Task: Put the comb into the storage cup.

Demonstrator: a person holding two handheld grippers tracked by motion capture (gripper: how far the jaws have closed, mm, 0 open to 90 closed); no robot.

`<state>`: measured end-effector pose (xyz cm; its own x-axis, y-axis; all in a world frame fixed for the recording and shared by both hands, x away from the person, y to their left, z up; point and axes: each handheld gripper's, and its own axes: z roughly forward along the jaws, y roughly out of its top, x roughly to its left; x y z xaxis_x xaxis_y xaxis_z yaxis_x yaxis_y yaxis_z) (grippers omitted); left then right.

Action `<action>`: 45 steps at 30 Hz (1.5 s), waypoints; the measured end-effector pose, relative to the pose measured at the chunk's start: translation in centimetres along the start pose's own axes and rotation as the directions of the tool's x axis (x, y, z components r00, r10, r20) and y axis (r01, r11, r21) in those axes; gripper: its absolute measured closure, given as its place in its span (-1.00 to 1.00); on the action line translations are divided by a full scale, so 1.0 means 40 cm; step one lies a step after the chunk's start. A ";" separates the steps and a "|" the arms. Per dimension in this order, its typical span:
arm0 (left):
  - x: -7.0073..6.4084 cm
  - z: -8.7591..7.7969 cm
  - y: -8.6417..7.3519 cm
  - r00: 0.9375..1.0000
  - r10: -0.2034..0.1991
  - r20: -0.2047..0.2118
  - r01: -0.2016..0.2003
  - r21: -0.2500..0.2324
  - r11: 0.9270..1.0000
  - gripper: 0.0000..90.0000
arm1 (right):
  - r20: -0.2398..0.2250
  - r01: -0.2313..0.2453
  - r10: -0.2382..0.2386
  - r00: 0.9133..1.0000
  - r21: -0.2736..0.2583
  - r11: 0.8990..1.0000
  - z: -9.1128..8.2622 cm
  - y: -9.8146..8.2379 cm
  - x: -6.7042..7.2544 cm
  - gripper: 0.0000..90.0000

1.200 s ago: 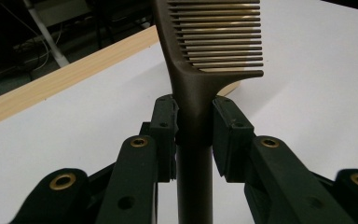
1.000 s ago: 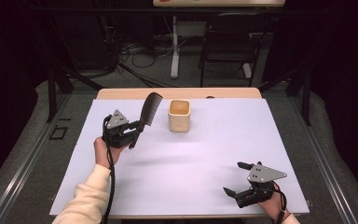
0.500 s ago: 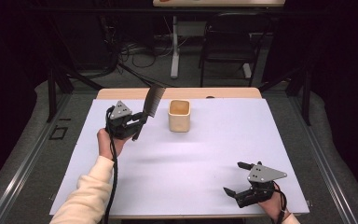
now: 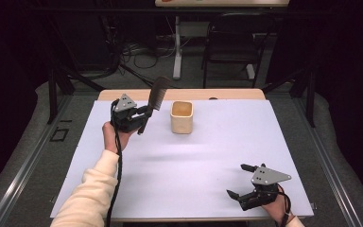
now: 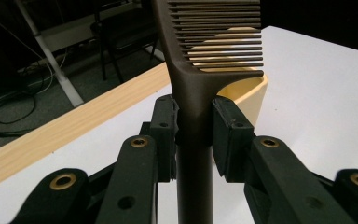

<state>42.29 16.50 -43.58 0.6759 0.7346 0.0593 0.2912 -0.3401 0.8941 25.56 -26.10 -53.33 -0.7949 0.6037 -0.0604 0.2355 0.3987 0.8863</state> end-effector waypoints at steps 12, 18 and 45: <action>0.001 0.021 0.035 1.000 0.009 0.000 -0.009 -0.026 1.000 0.60 | 0.000 0.001 -0.001 1.000 0.003 1.000 -0.001 0.000 0.000 -1.00; 0.000 0.038 0.051 1.000 0.009 0.010 -0.008 -0.033 0.999 0.60 | -0.008 -0.002 0.002 1.000 0.009 1.000 0.002 -0.001 -0.001 -1.00; -0.026 0.100 0.116 0.999 0.032 0.038 -0.029 -0.069 0.997 0.60 | -0.002 -0.005 0.005 1.000 0.011 1.000 0.002 -0.002 -0.004 -1.00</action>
<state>45.65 11.83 -41.25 0.7100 0.7006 0.0712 0.2235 -0.3201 0.9206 25.71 -26.18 -53.41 -0.7947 0.6045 -0.0554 0.2457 0.4038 0.8813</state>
